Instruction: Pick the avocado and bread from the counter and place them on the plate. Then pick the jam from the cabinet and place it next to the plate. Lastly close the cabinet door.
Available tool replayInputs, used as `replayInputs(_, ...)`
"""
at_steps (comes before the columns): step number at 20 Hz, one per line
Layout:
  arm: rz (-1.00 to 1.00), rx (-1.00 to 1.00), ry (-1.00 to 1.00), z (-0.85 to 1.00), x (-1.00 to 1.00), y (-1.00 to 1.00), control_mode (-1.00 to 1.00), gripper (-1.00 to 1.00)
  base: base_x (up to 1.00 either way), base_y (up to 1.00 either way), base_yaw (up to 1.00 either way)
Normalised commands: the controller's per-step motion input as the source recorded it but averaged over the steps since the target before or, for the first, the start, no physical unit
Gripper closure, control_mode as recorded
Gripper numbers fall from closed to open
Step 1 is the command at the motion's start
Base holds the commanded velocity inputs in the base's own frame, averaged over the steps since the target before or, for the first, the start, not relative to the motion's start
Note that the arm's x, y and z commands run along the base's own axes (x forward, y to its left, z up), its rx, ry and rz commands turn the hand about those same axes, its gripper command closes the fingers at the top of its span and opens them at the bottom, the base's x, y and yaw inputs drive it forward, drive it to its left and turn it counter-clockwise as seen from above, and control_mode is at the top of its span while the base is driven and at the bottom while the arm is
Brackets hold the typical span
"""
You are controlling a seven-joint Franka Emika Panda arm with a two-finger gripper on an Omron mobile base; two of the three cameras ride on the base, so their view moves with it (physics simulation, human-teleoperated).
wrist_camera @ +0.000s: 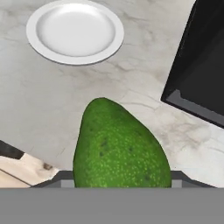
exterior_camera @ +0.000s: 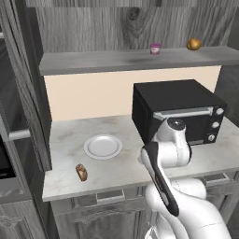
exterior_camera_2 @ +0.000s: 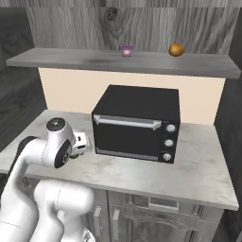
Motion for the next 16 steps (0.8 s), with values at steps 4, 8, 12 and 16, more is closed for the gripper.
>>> replayInputs(4,0.06,0.00,-0.01,0.11,0.08,0.97,-1.00,1.00,0.00,0.00,0.00)
replayInputs(8,0.03,0.00,-0.01,0.10,0.33,0.67,-1.00,1.00,0.00,0.00,0.00)
replayInputs(12,0.01,0.00,-0.01,0.14,0.50,0.40,-1.00,1.00,0.00,0.00,0.00)
replayInputs(16,0.00,0.00,0.00,0.21,0.60,0.26,-1.00,1.00,0.00,0.00,0.00)
